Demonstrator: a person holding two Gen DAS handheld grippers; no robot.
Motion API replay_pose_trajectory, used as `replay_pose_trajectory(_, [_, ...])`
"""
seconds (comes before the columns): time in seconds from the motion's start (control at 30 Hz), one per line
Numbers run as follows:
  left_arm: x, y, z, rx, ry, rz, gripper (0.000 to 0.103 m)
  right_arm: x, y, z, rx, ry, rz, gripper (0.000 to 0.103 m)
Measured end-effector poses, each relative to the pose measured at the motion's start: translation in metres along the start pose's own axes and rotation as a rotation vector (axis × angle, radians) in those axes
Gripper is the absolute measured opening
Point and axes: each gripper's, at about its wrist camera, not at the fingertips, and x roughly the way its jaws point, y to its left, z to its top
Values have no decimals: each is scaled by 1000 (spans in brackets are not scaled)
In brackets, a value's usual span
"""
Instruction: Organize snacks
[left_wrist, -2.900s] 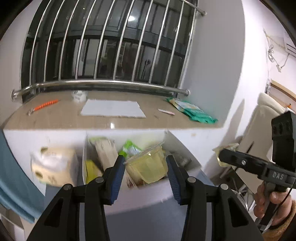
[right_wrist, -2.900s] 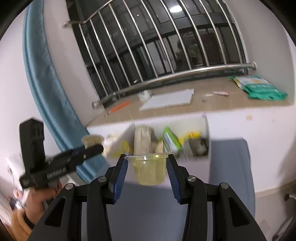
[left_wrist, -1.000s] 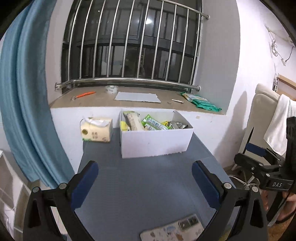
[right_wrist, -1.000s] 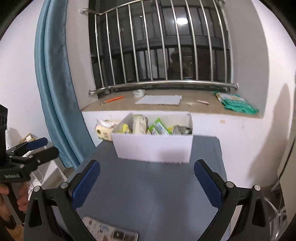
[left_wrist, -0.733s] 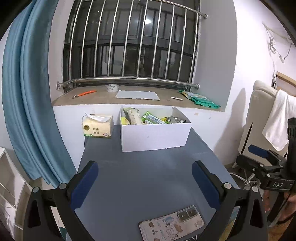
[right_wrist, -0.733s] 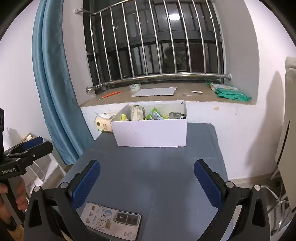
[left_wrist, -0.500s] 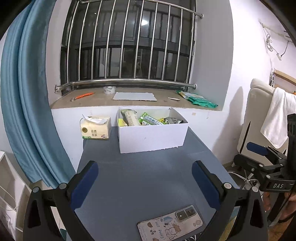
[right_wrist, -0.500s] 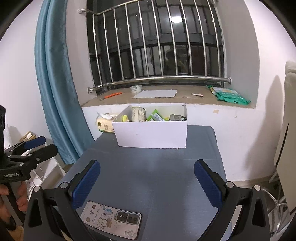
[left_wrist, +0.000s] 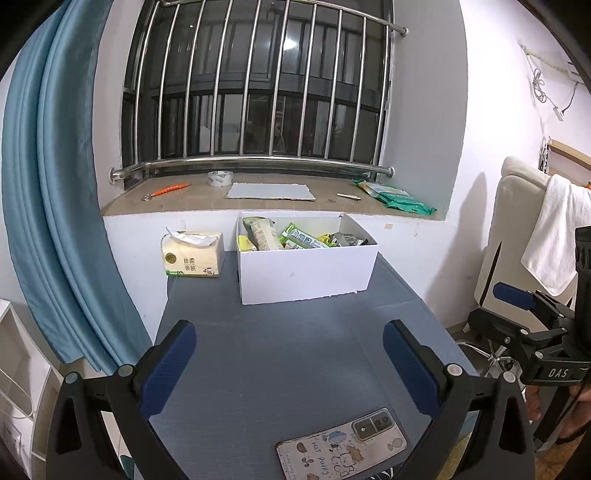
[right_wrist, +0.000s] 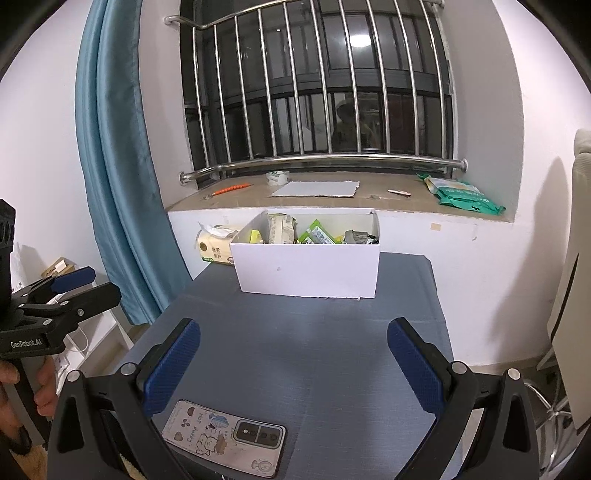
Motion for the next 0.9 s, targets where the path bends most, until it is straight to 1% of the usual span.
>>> replay_pose_trajectory(0.9, [7, -1, -6, 12, 22, 5, 103, -2, -7, -1, 15, 2, 2, 103])
